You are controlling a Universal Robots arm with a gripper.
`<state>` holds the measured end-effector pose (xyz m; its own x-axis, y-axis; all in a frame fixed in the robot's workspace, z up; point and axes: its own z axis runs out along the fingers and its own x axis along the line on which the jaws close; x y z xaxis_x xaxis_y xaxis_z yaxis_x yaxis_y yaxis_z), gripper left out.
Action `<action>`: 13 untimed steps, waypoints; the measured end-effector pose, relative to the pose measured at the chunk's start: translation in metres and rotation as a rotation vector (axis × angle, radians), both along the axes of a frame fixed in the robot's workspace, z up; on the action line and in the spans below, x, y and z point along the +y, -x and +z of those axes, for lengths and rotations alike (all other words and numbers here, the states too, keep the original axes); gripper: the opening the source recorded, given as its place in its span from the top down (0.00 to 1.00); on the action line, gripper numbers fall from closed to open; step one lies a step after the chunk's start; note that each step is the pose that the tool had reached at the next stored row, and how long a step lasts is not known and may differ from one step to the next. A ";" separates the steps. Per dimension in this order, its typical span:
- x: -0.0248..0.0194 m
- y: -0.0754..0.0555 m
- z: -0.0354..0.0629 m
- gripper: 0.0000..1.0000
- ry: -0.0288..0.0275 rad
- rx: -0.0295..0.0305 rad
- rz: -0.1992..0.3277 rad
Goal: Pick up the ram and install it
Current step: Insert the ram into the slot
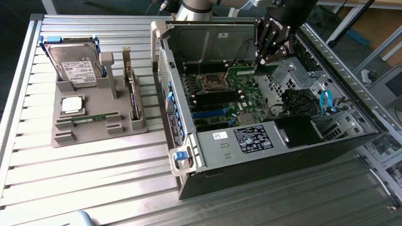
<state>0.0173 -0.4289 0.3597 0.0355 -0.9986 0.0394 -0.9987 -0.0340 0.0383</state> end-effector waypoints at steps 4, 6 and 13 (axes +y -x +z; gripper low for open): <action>0.0000 0.000 -0.0011 0.87 0.0001 0.0000 0.000; 0.0000 0.000 -0.0019 0.87 0.0000 0.0000 0.000; 0.0000 0.000 -0.0039 0.87 0.0000 0.0000 0.000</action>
<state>0.0173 -0.4289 0.3558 0.0355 -0.9986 0.0394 -0.9987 -0.0340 0.0383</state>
